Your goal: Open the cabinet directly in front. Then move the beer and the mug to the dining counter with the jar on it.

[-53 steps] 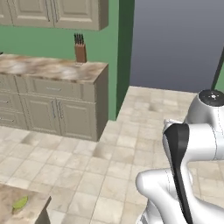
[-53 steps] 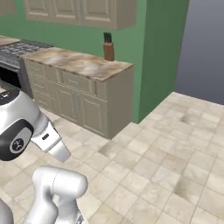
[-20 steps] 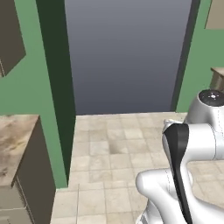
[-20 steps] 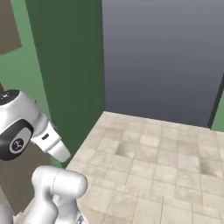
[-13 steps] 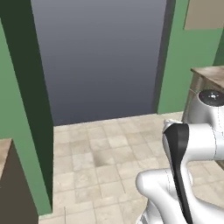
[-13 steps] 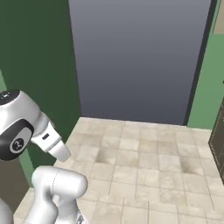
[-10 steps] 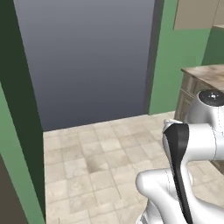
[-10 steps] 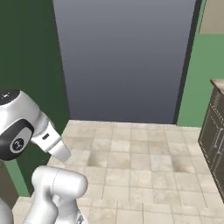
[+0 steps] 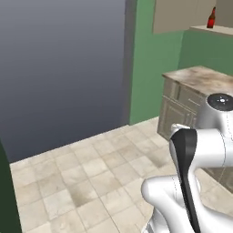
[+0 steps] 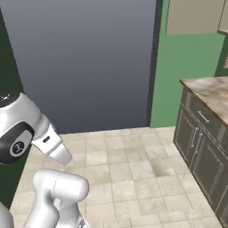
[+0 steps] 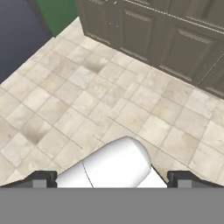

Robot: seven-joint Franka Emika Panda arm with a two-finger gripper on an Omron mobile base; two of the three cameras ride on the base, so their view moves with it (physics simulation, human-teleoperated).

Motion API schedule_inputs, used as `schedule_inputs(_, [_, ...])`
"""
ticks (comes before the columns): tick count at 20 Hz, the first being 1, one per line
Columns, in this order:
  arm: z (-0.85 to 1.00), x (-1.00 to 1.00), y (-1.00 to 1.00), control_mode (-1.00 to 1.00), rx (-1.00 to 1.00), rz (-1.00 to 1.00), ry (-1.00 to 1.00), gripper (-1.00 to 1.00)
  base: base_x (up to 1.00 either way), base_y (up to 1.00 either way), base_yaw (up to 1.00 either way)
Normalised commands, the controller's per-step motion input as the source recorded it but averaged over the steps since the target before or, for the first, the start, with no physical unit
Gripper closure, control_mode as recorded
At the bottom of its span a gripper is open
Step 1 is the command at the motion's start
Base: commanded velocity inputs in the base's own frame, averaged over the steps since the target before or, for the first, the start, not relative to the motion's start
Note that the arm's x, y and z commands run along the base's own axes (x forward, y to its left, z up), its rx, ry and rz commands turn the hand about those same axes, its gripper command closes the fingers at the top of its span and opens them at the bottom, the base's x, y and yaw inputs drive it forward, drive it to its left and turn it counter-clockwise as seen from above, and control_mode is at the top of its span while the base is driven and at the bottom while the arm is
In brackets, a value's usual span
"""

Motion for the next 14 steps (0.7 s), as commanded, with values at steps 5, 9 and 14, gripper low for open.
schedule_inputs(5, [0.00,0.00,0.00,1.00,0.00,0.00,0.00,-1.00,0.90,0.00,-0.35])
schedule_inputs(9, [0.00,0.00,0.00,1.00,0.00,0.00,0.00,-1.00,0.86,-0.03,-0.30])
schedule_inputs(14, [0.00,0.00,0.00,1.00,0.00,0.00,0.00,-1.00,0.87,-0.09,-0.23])
